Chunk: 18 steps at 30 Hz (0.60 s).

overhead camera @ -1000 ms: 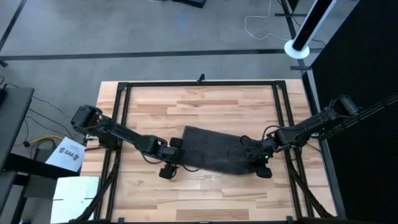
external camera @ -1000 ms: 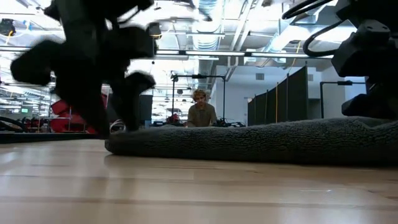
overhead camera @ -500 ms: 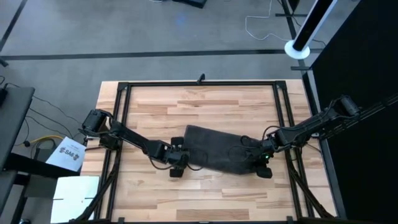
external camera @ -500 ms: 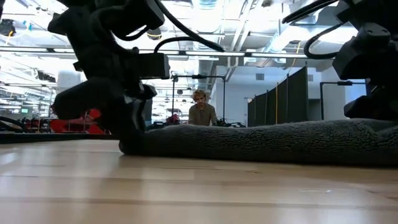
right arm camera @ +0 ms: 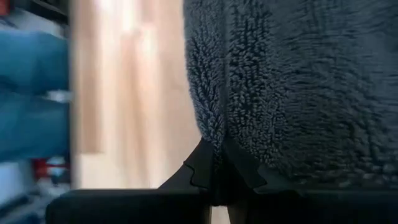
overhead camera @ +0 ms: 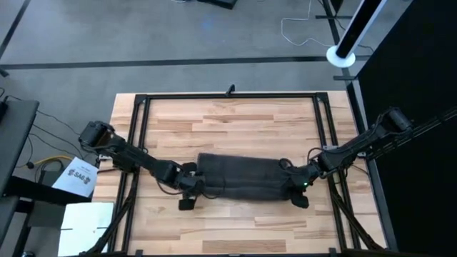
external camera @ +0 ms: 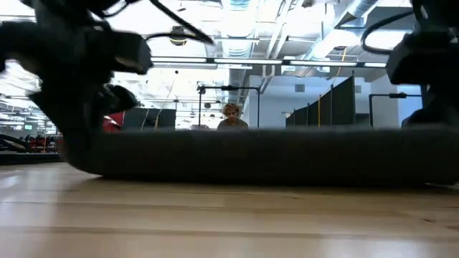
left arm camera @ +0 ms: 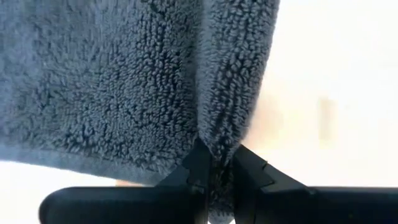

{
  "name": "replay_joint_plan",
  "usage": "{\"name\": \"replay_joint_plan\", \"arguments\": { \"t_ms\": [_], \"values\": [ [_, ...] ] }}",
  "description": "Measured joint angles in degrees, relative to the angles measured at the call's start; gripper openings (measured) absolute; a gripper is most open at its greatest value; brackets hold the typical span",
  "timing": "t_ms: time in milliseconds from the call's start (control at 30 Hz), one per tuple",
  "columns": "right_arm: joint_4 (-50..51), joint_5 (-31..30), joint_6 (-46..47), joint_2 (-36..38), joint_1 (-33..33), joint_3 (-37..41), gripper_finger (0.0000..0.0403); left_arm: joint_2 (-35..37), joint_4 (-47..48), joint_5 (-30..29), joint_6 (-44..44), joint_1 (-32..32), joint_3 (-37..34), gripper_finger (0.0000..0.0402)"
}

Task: Roll towel
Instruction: Roll the black towel

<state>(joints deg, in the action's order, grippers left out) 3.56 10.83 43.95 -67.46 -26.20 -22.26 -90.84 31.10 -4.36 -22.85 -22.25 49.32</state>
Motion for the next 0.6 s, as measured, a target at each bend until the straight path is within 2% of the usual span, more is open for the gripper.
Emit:
{"name": "replay_joint_plan", "arguments": {
  "t_ms": [133, 300, 433, 600],
  "values": [
    [-2.5, 1.8, 4.3, 0.1, 0.2, -0.5, 0.0007, 6.4, -0.5, 5.6, -2.9, 1.0, -0.1, 0.0021],
    [-2.4, 3.1, 8.0, 0.1, 1.9, 0.8, 0.0007, 11.3, -3.1, 10.6, -5.4, 5.5, -2.9, 0.0021],
    [-7.5, 8.6, 11.6, 0.1, 5.4, 3.8, 0.0007, 11.4, -8.4, 18.3, -8.2, 9.5, -8.3, 0.0021],
    [-13.4, 17.9, 16.0, -0.1, 8.8, 6.7, 0.0006, 10.9, -18.0, 29.1, -12.7, 11.1, -13.0, 0.0021]
  ]
}}
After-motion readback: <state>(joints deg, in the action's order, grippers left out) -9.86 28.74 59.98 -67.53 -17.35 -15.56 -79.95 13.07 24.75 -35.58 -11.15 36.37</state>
